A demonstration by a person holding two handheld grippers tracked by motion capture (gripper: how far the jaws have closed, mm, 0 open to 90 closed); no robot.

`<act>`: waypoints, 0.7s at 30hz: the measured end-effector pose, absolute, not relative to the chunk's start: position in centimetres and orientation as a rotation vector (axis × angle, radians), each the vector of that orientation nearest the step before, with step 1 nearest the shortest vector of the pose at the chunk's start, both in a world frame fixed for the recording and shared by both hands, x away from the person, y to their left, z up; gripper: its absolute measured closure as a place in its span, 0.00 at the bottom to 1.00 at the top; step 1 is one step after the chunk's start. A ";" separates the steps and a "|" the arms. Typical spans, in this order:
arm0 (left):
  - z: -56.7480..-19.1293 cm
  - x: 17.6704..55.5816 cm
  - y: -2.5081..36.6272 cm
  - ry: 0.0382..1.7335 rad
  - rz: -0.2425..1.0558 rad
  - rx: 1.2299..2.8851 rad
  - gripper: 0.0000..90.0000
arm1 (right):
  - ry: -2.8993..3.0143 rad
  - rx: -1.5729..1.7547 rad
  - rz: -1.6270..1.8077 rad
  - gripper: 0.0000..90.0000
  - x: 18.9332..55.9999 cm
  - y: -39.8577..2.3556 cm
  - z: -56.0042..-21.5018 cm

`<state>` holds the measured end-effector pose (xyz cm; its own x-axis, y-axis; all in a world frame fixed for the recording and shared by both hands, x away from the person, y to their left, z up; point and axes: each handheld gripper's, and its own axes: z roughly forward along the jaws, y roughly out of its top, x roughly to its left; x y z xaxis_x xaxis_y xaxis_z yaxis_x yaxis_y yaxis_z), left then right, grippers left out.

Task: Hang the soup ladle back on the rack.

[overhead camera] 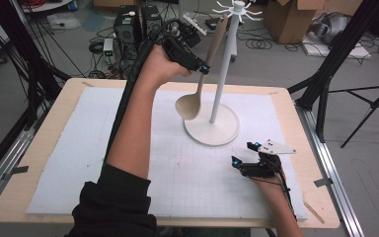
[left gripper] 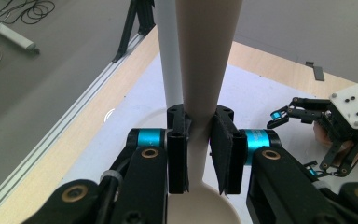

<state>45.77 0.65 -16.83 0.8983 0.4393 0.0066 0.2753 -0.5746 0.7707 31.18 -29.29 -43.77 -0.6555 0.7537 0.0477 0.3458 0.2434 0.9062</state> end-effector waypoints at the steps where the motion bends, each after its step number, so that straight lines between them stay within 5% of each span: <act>1: -16.8 45.7 0.6 0.508 0.251 2.216 0.85 | 2.124 1.006 1.389 0.16 31.2 -29.3 -43.8; 21: -17.7 45.1 2.7 0.523 0.258 2.187 0.46 | 2.132 1.000 1.377 0.16 31.1 -29.2 -43.8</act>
<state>45.08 2.67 -17.71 0.8913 0.4535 0.0029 0.2777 -0.5509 0.7870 31.14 -29.18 -43.81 -0.6584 0.7515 0.0406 0.3462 0.2546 0.9030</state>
